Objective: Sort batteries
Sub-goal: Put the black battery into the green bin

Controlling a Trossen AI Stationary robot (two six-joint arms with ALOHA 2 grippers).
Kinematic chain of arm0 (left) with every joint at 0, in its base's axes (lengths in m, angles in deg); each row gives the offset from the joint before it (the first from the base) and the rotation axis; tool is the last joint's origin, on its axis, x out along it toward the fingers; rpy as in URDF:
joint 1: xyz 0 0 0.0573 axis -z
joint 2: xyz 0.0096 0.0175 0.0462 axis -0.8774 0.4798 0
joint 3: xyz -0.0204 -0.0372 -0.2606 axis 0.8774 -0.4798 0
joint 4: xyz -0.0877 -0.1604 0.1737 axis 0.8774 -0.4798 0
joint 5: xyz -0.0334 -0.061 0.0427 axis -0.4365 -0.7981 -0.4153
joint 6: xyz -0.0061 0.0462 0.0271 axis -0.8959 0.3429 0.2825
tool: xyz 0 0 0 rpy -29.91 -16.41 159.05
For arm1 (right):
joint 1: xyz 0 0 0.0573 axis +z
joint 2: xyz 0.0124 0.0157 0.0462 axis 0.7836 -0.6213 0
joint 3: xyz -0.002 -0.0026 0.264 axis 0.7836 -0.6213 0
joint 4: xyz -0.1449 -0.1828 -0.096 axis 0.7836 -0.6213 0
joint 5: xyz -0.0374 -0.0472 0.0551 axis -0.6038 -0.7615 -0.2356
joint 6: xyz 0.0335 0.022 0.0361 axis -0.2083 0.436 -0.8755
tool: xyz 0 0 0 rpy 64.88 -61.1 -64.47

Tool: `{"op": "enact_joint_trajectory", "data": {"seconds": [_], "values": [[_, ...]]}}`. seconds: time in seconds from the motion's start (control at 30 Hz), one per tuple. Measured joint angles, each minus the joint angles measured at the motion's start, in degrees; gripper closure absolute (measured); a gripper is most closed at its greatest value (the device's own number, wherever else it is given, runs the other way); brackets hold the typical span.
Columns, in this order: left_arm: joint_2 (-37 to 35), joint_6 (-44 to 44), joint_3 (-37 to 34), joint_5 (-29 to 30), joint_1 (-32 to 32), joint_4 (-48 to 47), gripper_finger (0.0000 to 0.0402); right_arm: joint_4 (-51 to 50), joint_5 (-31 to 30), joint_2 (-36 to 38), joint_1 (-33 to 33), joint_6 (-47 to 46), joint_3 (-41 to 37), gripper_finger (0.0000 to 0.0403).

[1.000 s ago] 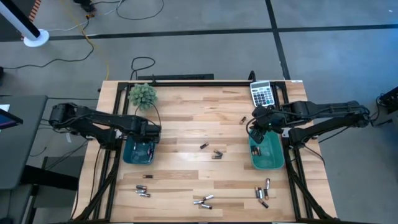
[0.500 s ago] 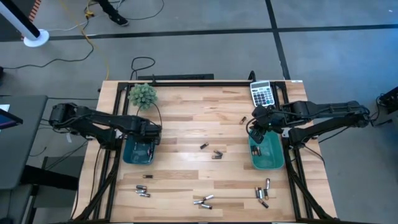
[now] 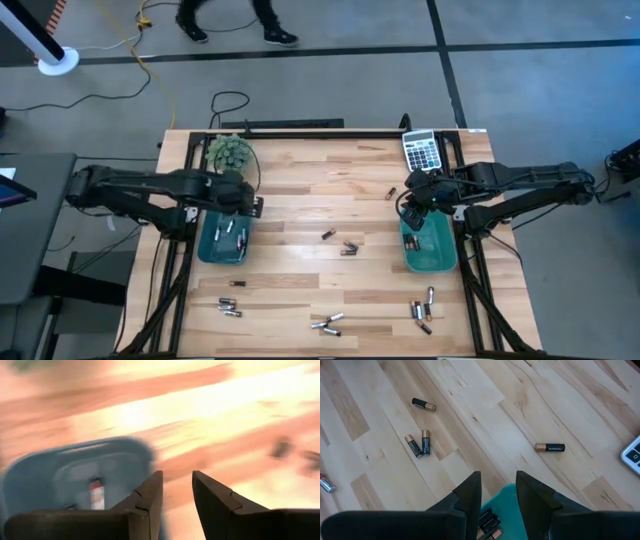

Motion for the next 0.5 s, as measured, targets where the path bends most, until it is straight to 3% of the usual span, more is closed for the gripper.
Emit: {"op": "enact_joint_trajectory", "data": {"seconds": [0.23, 0.5], "values": [[1.37, 10.51, 7.16, 7.05, 6.94, 12.12, 0.0306, -0.01, 0.00, 0.00, 0.00, 0.13, 0.00, 0.0265], [11.55, 26.90, 13.52, 11.24, 9.05, 18.49, 0.0341, -0.11, 0.02, 0.00, 0.01, 1.38, 0.00, 0.0265]]}}
